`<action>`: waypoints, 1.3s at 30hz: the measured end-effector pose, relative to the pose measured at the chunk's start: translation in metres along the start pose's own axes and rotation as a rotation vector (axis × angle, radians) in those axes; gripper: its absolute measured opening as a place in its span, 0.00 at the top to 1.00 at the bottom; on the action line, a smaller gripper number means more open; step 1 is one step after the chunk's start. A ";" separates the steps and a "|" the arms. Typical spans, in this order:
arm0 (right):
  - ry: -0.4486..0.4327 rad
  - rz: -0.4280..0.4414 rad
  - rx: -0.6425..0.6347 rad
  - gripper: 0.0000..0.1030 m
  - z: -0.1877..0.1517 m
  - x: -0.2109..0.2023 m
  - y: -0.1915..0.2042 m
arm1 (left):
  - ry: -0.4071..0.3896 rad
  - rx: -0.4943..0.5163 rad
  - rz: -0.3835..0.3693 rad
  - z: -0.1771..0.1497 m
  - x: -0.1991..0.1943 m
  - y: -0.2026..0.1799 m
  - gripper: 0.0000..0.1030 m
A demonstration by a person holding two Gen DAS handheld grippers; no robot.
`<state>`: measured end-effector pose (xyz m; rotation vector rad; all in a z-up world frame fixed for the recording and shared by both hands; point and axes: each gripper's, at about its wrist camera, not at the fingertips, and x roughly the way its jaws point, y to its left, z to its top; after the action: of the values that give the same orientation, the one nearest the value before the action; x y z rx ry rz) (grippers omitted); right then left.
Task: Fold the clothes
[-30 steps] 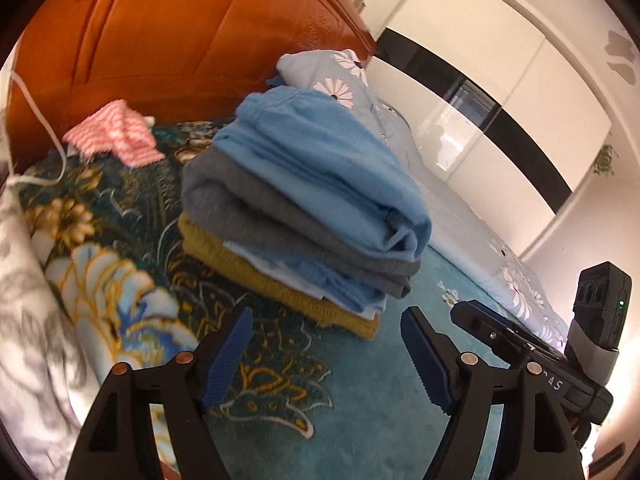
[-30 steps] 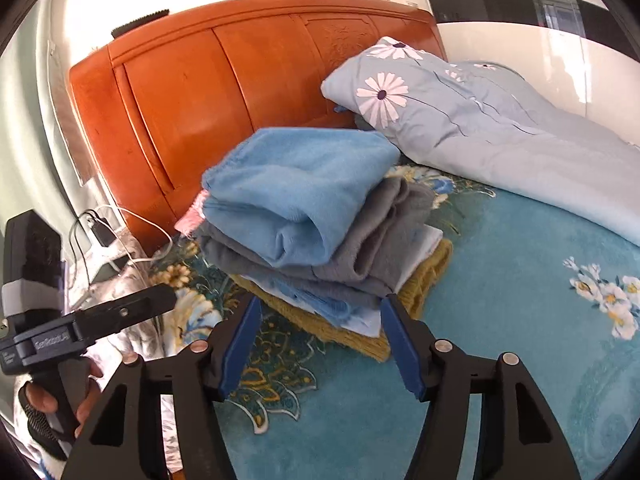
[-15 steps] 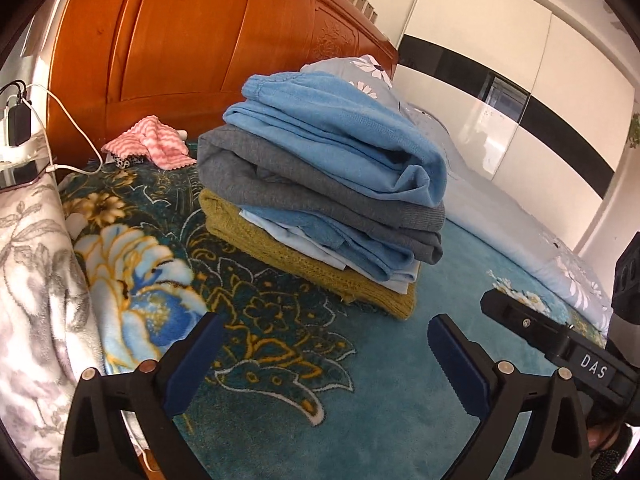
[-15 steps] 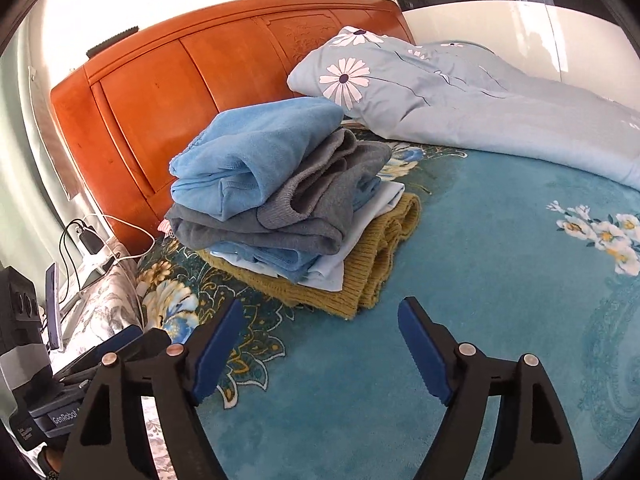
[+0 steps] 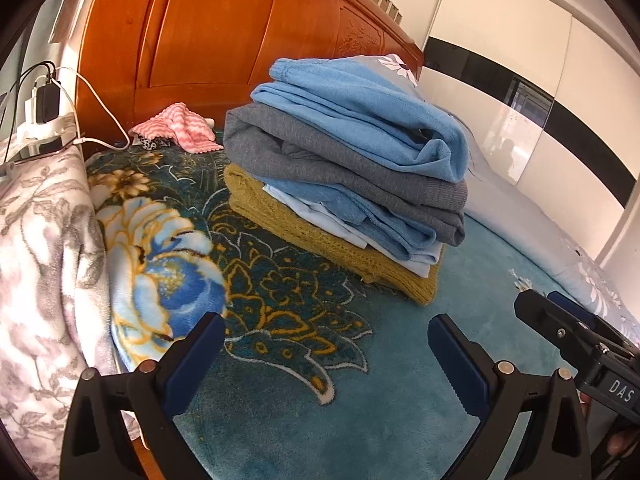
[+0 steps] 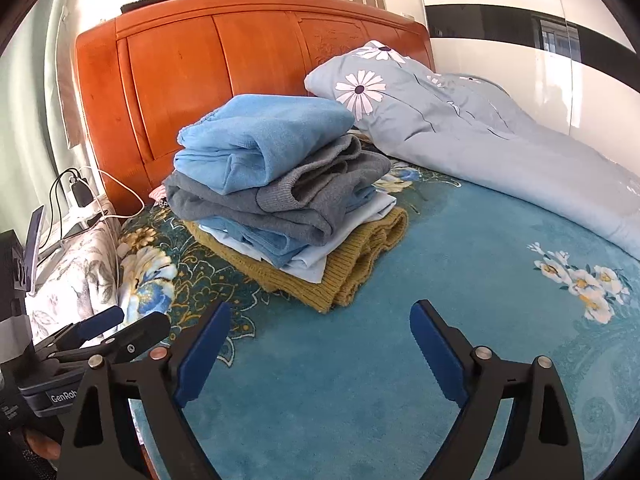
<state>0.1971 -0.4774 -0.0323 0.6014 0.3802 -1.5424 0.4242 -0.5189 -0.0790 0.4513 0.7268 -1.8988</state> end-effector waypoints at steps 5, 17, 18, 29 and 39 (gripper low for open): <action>0.011 -0.024 -0.029 0.10 -0.001 0.003 0.004 | -0.014 0.021 0.025 0.000 -0.002 -0.002 0.00; 0.024 0.022 0.002 0.10 -0.002 0.008 0.004 | -0.027 0.053 0.031 -0.002 -0.001 -0.008 0.00; 0.023 0.029 0.005 0.10 -0.002 0.008 0.004 | -0.031 0.054 0.038 -0.003 -0.001 -0.009 0.00; 0.053 0.017 -0.042 0.10 -0.005 0.015 0.016 | -0.035 0.060 0.140 -0.007 0.007 -0.004 0.00; 0.090 -0.004 -0.075 0.10 -0.009 0.024 0.022 | 0.013 0.051 0.151 -0.009 0.018 0.003 0.00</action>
<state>0.2206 -0.4934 -0.0511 0.6128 0.5055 -1.5016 0.4191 -0.5260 -0.0972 0.5365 0.6365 -1.7773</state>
